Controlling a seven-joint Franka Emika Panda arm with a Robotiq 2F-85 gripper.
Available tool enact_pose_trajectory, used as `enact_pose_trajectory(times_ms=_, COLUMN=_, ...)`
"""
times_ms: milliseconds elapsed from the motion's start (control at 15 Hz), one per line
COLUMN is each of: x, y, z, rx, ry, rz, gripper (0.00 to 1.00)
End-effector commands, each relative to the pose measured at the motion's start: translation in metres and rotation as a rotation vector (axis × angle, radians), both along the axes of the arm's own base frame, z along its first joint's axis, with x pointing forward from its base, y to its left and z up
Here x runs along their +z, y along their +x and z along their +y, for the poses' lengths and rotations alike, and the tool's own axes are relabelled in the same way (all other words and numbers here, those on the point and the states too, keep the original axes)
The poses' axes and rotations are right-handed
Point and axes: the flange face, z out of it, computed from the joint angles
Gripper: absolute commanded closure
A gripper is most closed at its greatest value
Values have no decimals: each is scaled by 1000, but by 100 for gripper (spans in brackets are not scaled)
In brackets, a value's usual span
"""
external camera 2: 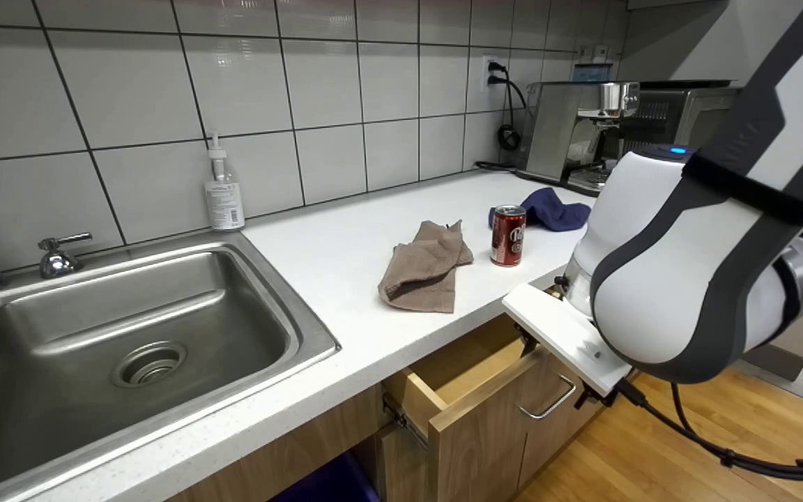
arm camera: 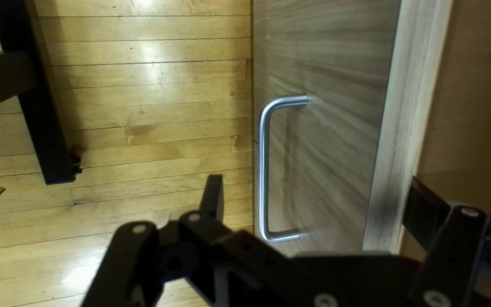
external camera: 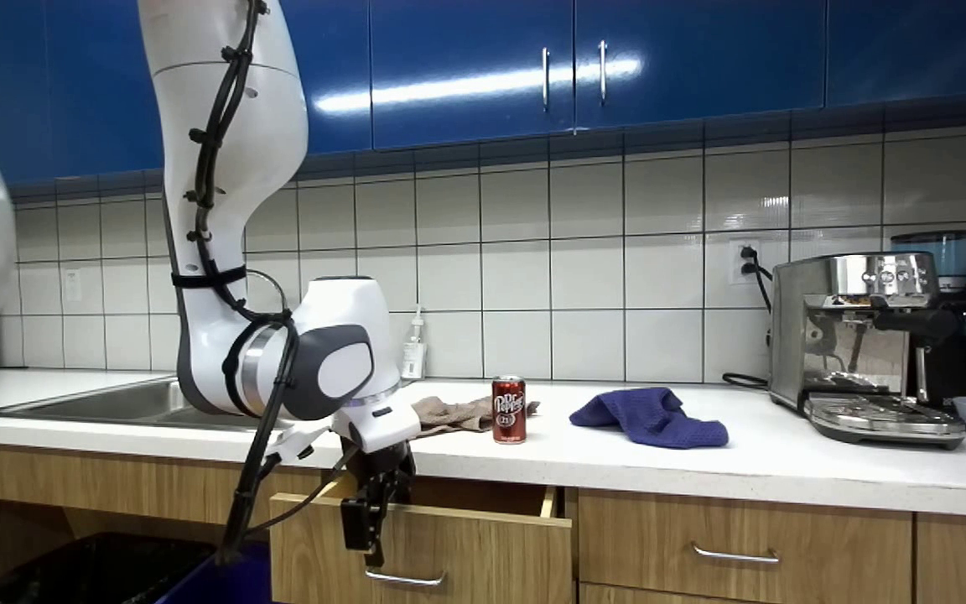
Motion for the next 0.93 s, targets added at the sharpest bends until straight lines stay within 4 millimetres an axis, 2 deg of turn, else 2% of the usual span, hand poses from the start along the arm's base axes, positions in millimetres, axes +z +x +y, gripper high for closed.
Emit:
enact_pose_trajectory(times_ms=0, x=1, y=-2, z=0, rx=-4, ry=0, rz=-11, gripper=0)
enact_pose_trajectory(times_ms=867, x=2, y=-18, z=22, rx=-34, ry=55, rz=12, gripper=0)
